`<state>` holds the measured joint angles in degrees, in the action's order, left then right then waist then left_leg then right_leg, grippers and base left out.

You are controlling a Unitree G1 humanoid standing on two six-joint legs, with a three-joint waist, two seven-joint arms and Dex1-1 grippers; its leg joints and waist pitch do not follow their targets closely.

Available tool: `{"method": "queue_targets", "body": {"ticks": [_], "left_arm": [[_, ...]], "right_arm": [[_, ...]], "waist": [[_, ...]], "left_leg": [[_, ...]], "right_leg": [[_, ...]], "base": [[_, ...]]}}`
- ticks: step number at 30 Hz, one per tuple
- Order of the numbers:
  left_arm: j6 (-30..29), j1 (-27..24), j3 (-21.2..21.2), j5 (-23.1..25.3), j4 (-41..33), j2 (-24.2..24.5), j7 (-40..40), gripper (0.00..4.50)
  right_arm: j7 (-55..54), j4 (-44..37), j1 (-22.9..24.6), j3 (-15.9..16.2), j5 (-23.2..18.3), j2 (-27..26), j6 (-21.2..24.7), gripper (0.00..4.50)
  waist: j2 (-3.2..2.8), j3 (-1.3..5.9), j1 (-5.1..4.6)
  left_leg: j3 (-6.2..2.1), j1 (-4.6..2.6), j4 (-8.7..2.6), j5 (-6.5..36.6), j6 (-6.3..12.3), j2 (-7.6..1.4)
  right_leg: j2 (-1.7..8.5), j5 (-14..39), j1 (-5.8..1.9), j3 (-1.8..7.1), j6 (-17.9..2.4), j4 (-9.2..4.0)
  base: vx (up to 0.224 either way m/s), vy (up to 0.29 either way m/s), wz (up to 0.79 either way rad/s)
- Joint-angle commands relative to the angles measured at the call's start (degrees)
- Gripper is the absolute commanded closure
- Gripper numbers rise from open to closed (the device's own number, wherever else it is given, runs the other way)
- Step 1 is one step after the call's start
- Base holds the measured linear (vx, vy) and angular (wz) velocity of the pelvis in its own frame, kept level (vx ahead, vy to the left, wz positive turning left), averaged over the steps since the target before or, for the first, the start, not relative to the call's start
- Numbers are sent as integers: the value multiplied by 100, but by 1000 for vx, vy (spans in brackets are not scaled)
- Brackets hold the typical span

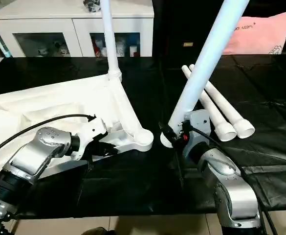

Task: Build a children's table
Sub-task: Insert table leg to table base

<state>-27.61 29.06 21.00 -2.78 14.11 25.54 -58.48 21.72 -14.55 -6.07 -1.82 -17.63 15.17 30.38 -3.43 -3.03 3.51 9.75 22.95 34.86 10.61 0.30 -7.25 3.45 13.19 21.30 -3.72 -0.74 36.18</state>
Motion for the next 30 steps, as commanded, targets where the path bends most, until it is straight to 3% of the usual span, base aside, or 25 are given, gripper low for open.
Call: {"method": "queue_targets", "body": {"ticks": [1,5,10,12,19,20,30], "left_arm": [[166,-51,-72,-114,-71,24,-100,450],[303,-104,-23,-113,-104,91,-239,450],[660,-18,110,-14,76,155,-444,450],[744,11,131,5,129,148,-478,450],[917,90,211,90,300,157,-611,450],[952,110,212,100,341,154,-637,450],[1176,172,235,144,510,151,-711,450]], "right_arm": [[31,-52,22,30,-6,6,-82,254],[149,-12,-16,79,-24,39,-126,254],[1191,177,-414,187,-666,146,-96,254],[1393,249,-500,216,-760,185,-65,254],[2000,1024,-886,628,-414,485,-154,254],[2083,1284,-1010,705,-307,502,-189,254],[2527,2326,-1507,1036,-117,461,-546,254]], "waist": [[-9,400,29],[-19,400,37],[35,390,38],[15,388,45],[16,409,144],[40,411,138],[47,404,167]], "left_leg": [[-281,-157,-407,739,256,-612],[-286,-160,-408,740,263,-614],[-270,-157,-401,834,324,-619],[-274,-160,-402,840,314,-629],[-255,-173,-383,696,277,-632],[-247,-162,-374,676,271,-613],[-228,-156,-361,706,286,-633]], "right_leg": [[653,-245,-233,347,-1447,-366],[652,-257,-231,341,-1445,-359],[668,-98,-240,347,-1468,-383],[660,-16,-229,344,-1465,-377],[667,-142,-211,339,-1483,-356],[664,-146,-210,330,-1525,-345],[679,16,-207,334,-1529,-360]], "base": [[0,0,0],[0,0,0],[0,0,0],[0,0,0],[0,0,0],[0,0,0],[0,0,0]]}}
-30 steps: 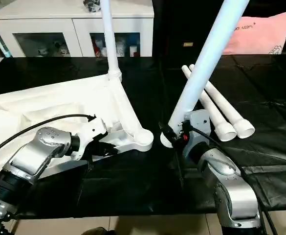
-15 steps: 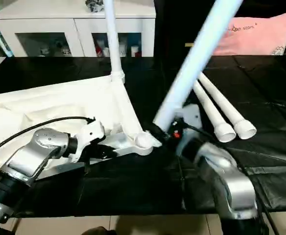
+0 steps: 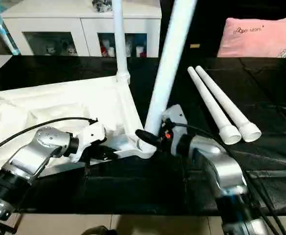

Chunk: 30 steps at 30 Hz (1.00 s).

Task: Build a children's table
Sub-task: Insert table leg to table base

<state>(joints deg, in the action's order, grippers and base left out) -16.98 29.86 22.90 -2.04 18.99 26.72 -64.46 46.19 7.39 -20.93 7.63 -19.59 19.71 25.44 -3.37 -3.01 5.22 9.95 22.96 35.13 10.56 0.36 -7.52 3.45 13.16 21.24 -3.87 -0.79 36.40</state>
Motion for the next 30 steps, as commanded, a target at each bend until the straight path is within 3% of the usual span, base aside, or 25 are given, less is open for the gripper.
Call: {"method": "queue_targets", "body": {"ticks": [1,4,15,24,30], "left_arm": [[113,92,45,70,22,33,-113,450],[179,130,35,91,127,25,-108,450],[195,190,0,100,195,-14,-104,450],[260,236,-33,126,268,-33,-61,450],[237,266,-84,72,233,-89,-59,450]], "right_arm": [[81,131,-22,90,79,7,-52,254],[296,488,-117,205,192,-26,-178,254],[480,1280,-420,446,493,-74,-612,254],[762,1467,-442,527,611,31,-774,254],[761,1677,-459,449,605,-88,-875,254]], "waist": [[38,405,7],[14,403,2],[39,354,-18],[25,360,-23],[21,347,-24]], "left_leg": [[-249,-168,-391,728,276,-616],[-257,-167,-403,820,238,-619],[-260,-187,-448,1316,-3,-621],[-260,-189,-451,1325,26,-623],[-267,-196,-468,1495,-19,-628]], "right_leg": [[673,65,-197,349,-1507,-384],[664,115,-187,343,-1518,-378],[683,871,-180,375,-1454,-450],[674,733,-174,380,-1482,-443],[679,948,-165,384,-1473,-466]], "base": [[0,0,0],[0,0,0],[0,0,0],[0,0,0],[0,0,0]]}}
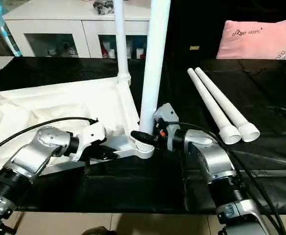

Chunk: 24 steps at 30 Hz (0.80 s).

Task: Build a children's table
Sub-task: Insert table leg to table base

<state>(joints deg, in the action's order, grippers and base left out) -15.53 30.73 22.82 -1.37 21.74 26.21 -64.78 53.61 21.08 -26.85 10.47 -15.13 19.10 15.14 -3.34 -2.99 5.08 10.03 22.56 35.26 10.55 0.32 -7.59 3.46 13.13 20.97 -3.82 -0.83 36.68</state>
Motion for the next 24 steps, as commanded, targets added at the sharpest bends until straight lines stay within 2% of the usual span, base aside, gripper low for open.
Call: {"method": "queue_targets", "body": {"ticks": [1,4,9,10,11,12,15,19,24], "left_arm": [[91,179,-75,5,-41,-38,-27,450],[18,184,-153,-89,-91,-66,-31,450],[12,253,-191,-88,9,-81,0,450],[16,287,-202,-85,58,-88,9,450],[16,295,-205,-84,69,-90,12,450],[16,312,-212,-81,91,-92,19,450],[20,333,-222,-65,125,-97,31,450],[34,399,-256,-31,234,-114,84,450],[73,446,-279,-18,328,-115,99,450]], "right_arm": [[18,309,133,165,159,-27,155,254],[-243,477,214,-211,-96,-238,156,254],[-466,486,426,-590,-394,-438,50,254],[-553,451,560,-798,-599,-570,42,254],[-575,439,601,-858,-639,-612,39,254],[-586,395,721,-909,-667,-669,-19,254],[-589,336,895,-943,-663,-737,-144,254],[-673,97,1329,-955,-629,-843,-548,254],[-836,-111,1706,-762,-135,-791,-1257,254]], "waist": [[19,339,-12],[5,337,-18],[-8,333,-25],[-30,324,-23],[-19,326,-17],[-36,328,-16],[-34,318,-12],[-47,320,15],[-43,334,29]], "left_leg": [[-276,-158,-487,1547,-32,-621],[-285,-163,-500,1645,-72,-630],[-300,-175,-527,1827,-154,-634],[-296,-172,-531,1877,-165,-629],[-304,-180,-532,1931,-184,-633],[-309,-178,-537,1934,-196,-636],[-311,-172,-558,1997,-233,-643],[-311,-187,-578,2049,-271,-656],[-291,-169,-592,1833,-177,-652]], "right_leg": [[679,1022,-133,382,-1457,-503],[694,1115,-124,394,-1445,-514],[691,1199,-109,390,-1420,-522],[700,1265,-102,402,-1400,-539],[707,1317,-94,401,-1392,-546],[706,1312,-98,401,-1386,-538],[703,1341,-84,401,-1355,-545],[719,1359,-67,411,-1291,-571],[709,1042,-91,402,-1305,-569]], "base": [[0,0,0],[0,0,0],[0,0,0],[0,0,0],[0,0,0],[0,0,0],[0,0,0],[0,0,0],[0,0,0]]}}
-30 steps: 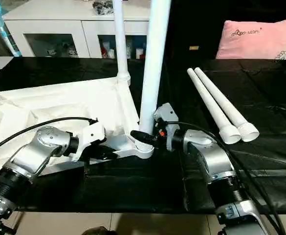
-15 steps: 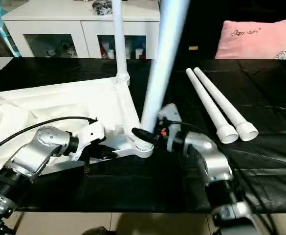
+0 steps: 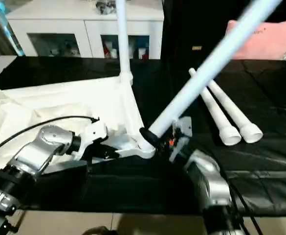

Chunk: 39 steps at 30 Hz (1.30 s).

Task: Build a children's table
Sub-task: Insert table leg to table base

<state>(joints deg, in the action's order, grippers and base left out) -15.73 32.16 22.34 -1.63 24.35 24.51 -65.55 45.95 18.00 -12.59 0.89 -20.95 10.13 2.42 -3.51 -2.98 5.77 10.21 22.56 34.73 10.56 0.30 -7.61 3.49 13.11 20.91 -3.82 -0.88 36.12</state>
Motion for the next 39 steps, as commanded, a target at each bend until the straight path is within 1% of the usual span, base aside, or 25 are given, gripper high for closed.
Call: {"method": "queue_targets", "body": {"ticks": [1,4,5,7,9,10,11,12,13,14,15,18,19,22,24,25,26,27,28,29,30,31,33,35,39], "left_arm": [[99,308,-233,10,77,55,177,450],[114,329,-241,23,125,46,177,450],[133,333,-239,35,151,42,173,450],[143,334,-238,42,161,40,169,450],[163,324,-226,57,158,40,160,450],[163,324,-226,57,158,40,160,450],[174,318,-216,64,153,45,163,450],[187,311,-209,70,148,50,166,450],[194,302,-204,73,138,54,168,450],[195,292,-199,77,122,58,169,450],[196,283,-195,80,106,62,168,450],[217,275,-174,98,80,78,149,450],[249,275,-150,112,46,104,99,450],[310,292,-120,128,24,131,17,450],[426,326,-69,133,30,155,-115,450],[475,342,-40,135,35,167,-185,450],[512,359,-10,144,38,178,-242,450],[522,364,-1,147,38,182,-258,450],[558,396,36,166,61,186,-313,450],[570,408,47,169,72,185,-331,450],[614,450,89,174,110,179,-412,450],[630,464,103,174,122,177,-447,450],[695,490,156,176,135,184,-581,450],[735,503,189,171,138,187,-690,450],[865,561,289,261,191,216,-900,450]], "right_arm": [[-78,175,307,213,487,119,-20,254],[-16,160,338,378,710,270,-129,254],[75,205,281,531,856,404,-166,254],[120,227,252,599,914,460,-193,254],[526,402,-51,964,1153,718,-66,254],[526,402,-51,964,1153,718,-66,254],[654,465,-164,1038,1191,753,-23,254],[790,538,-296,1096,1194,760,47,254],[876,585,-381,1133,1193,763,95,254],[962,663,-489,1176,1207,766,108,254],[1024,751,-589,1223,1216,771,97,254],[1135,931,-764,1270,1201,743,112,254],[1240,1170,-961,1305,1189,697,99,254],[1392,1388,-1098,1298,1198,651,81,254],[1551,1452,-1109,1332,1212,669,53,254],[1621,1441,-1088,1356,1208,694,49,254],[1665,1405,-1051,1370,1199,722,45,254],[1678,1394,-1039,1373,1195,730,44,254],[1739,1326,-980,1377,1159,766,66,254],[1756,1310,-962,1376,1148,775,68,254],[1823,1256,-895,1369,1108,803,73,254],[1850,1242,-871,1365,1095,809,71,254],[1935,1185,-802,1369,1065,820,65,254],[2001,1152,-767,1382,1056,827,61,254],[2141,1086,-709,1470,1122,858,52,254]], "waist": [[-30,324,-33],[-17,306,-30],[-19,306,-30],[-7,299,-29],[38,301,-33],[28,297,-37],[56,293,-42],[32,289,-35],[108,294,-45],[88,291,-34],[105,285,-36],[105,274,-49],[129,276,-60],[110,265,-76],[114,266,-92],[104,270,-87],[67,281,-71],[88,294,-72],[49,299,-62],[58,303,-63],[-12,320,-48],[19,323,-56],[-38,351,-47],[-27,352,-49],[-44,359,-39]], "left_leg": [[-306,-162,-543,1801,-165,-645],[-306,-178,-542,1917,-155,-642],[-311,-181,-543,1924,-159,-648],[-308,-180,-546,1945,-166,-651],[-309,-169,-544,1864,-112,-652],[-311,-159,-543,1842,-90,-653],[-297,-159,-538,1816,-64,-646],[-298,-162,-528,1811,-37,-651],[-286,-163,-528,1786,-13,-650],[-291,-152,-519,1709,25,-645],[-290,-155,-516,1706,30,-646],[-298,-169,-530,1774,-3,-655],[-304,-166,-532,1815,-21,-658],[-311,-179,-546,1989,-98,-658],[-325,-164,-557,2034,-120,-660],[-313,-180,-557,2049,-133,-664],[-318,-180,-554,1986,-126,-669],[-305,-176,-557,1902,-101,-670],[-305,-179,-555,1857,-93,-670],[-298,-181,-560,1817,-72,-671],[-300,-186,-560,1770,-77,-669],[-293,-181,-564,1735,-58,-669],[-293,-175,-556,1631,-2,-674],[-290,-175,-562,1643,16,-679],[-281,-189,-565,1686,25,-681]], "right_leg": [[697,1028,-83,398,-1282,-512],[715,1306,-83,406,-1269,-547],[718,1361,-86,407,-1261,-550],[713,1478,-80,411,-1229,-564],[709,1467,-98,405,-1239,-551],[710,1464,-99,406,-1246,-546],[703,1464,-95,409,-1249,-559],[725,1524,-88,419,-1260,-569],[715,1533,-92,415,-1261,-569],[726,1586,-95,410,-1271,-564],[730,1663,-90,410,-1260,-573],[722,1791,-78,412,-1248,-586],[727,1820,-76,411,-1258,-572],[727,1953,-56,417,-1238,-589],[732,1957,-70,414,-1241,-585],[729,1919,-58,422,-1232,-598],[731,1769,-70,428,-1252,-581],[712,1535,-78,421,-1290,-563],[713,1408,-80,420,-1320,-551],[696,1286,-83,413,-1336,-547],[680,1018,-91,400,-1384,-513],[670,875,-100,394,-1407,-515],[677,351,-134,371,-1549,-456],[669,253,-143,363,-1572,-455],[678,69,-153,353,-1643,-446]], "base": [[0,0,0],[0,0,0],[0,0,0],[0,0,0],[0,0,0],[0,0,0],[0,0,0],[0,0,0],[0,0,0],[0,0,0],[0,0,0],[0,0,0],[0,0,0],[0,0,0],[0,0,0],[0,0,0],[0,0,0],[0,0,0],[0,0,0],[0,0,0],[0,0,0],[0,0,0],[0,0,0],[0,0,0],[0,0,0]]}}
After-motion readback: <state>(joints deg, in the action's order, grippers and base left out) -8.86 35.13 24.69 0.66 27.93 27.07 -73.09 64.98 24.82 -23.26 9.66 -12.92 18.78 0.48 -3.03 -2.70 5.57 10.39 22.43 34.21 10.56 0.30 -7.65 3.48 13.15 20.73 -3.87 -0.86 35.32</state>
